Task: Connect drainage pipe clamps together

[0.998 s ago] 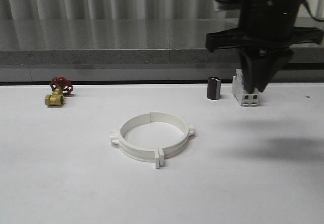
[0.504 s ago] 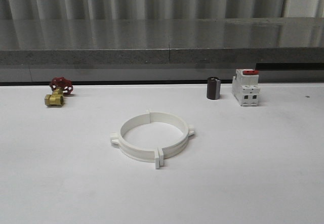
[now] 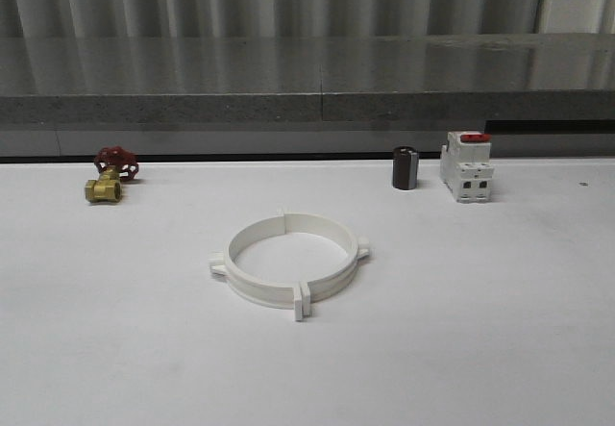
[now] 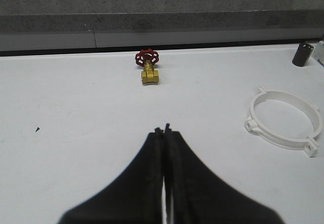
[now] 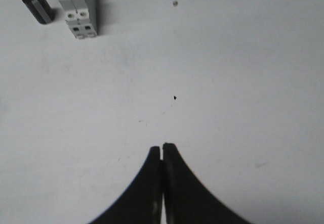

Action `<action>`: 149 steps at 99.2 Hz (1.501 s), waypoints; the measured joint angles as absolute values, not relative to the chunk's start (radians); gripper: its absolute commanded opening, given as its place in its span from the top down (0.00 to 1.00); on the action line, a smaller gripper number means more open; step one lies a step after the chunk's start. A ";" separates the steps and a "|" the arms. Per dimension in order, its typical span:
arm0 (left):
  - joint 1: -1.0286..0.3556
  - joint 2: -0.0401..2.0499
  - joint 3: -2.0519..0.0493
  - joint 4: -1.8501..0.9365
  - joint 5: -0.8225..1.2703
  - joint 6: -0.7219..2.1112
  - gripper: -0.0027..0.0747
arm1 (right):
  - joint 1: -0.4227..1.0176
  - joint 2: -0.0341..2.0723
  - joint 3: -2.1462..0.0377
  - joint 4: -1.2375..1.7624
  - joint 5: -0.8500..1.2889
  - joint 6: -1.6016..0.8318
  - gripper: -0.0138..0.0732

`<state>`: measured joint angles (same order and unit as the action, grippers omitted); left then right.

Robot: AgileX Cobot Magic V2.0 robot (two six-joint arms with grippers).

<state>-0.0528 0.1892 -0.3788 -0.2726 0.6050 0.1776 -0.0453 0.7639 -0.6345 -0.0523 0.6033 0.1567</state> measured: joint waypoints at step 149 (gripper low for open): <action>-0.053 0.188 -0.379 -0.273 0.603 0.178 0.99 | -0.043 -0.009 0.027 -0.093 0.124 0.119 0.92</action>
